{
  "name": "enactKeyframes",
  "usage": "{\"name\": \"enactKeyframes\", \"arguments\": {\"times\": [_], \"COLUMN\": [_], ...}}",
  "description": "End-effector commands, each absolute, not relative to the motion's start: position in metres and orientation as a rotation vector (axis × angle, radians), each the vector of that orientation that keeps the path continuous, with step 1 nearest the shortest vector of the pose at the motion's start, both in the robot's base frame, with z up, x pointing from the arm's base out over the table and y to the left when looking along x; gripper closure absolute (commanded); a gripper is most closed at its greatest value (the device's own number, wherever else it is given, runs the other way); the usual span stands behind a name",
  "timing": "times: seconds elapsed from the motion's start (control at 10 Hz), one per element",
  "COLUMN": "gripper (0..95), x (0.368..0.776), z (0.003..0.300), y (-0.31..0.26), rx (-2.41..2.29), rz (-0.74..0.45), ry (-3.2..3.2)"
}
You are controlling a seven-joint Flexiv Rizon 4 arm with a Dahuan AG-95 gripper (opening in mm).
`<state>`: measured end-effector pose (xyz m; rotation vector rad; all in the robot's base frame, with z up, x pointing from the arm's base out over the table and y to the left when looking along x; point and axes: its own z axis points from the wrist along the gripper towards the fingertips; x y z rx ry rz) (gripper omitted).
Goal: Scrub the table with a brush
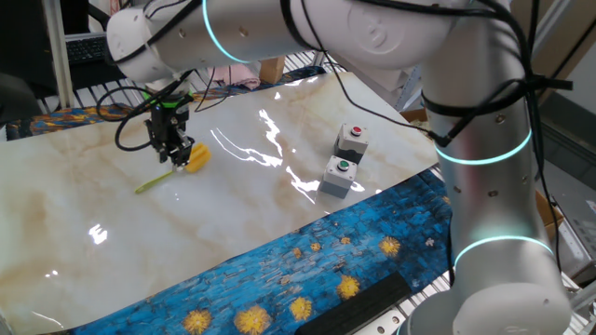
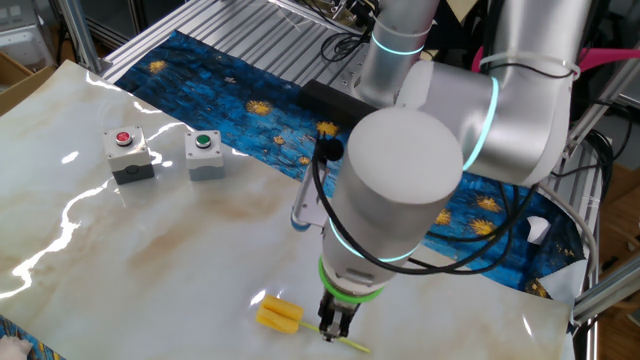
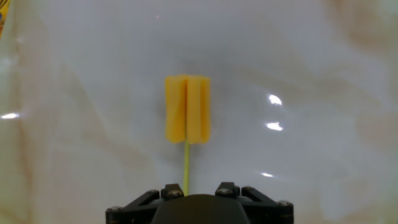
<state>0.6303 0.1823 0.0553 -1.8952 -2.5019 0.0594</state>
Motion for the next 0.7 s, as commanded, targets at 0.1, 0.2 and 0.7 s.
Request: {"name": "enactKeyframes", "arguments": {"times": [0.1,0.2,0.7], "gripper": [57.0,57.0,76.0], "x": [0.6294,0.6301,0.6302], "z": [0.0504,0.0503,0.0504], "y": [0.1816,0.1808,0.1809], "rx": [-1.889,-1.88,-1.878], "rz": [0.048,0.036,0.045], "ry": [-2.515,-2.516,-2.531]}}
